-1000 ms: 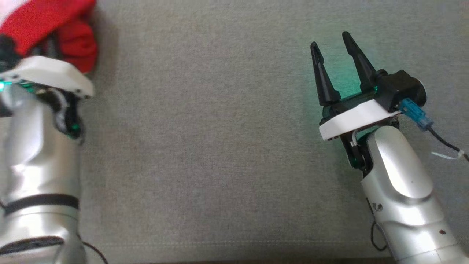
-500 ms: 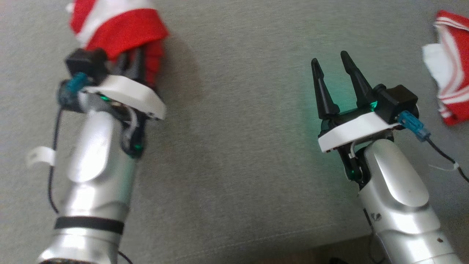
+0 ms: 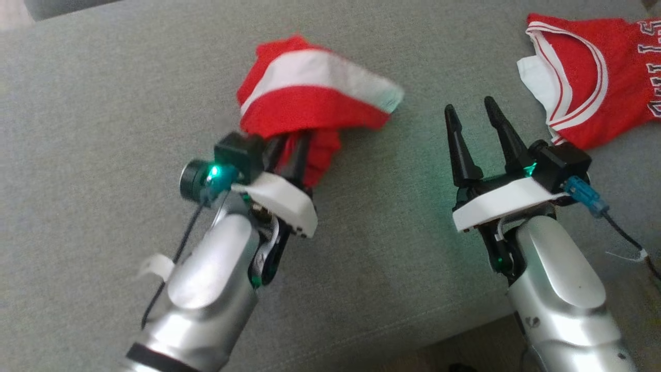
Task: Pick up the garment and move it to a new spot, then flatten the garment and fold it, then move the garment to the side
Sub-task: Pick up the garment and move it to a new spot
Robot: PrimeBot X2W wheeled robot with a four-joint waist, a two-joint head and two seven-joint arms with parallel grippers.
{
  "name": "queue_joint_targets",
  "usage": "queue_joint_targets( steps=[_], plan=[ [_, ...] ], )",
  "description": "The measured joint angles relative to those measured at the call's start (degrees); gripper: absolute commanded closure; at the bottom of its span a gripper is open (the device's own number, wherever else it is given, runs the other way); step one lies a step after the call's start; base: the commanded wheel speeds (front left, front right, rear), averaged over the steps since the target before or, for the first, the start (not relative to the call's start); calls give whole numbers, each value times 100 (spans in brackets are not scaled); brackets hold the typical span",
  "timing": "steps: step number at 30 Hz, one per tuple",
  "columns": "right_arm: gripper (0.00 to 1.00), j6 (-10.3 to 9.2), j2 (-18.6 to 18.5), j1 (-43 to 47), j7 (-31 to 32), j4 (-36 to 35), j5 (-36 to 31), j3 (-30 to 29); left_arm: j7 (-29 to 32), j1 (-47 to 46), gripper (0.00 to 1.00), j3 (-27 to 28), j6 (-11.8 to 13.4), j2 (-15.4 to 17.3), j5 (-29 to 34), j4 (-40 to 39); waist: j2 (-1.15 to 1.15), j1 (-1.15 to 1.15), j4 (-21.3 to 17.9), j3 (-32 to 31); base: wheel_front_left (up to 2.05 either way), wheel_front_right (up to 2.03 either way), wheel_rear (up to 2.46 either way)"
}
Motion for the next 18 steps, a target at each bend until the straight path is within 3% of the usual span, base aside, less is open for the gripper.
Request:
queue_joint_targets(
  steps=[1,6,18],
  plan=[
    [0,0,1,0,0,-1,0,-20,0,69,0,-3,51,4,100,30,0,0,12,-23,0,0,0],
    [0,0,4,20,0,8,-5,-92,0,477,0,114,296,154,526,-9,0,0,167,-139,0,0,0],
    [0,0,20,395,0,177,-155,-250,0,2064,0,1354,582,357,793,-789,0,0,710,-609,0,0,0]
  ],
)
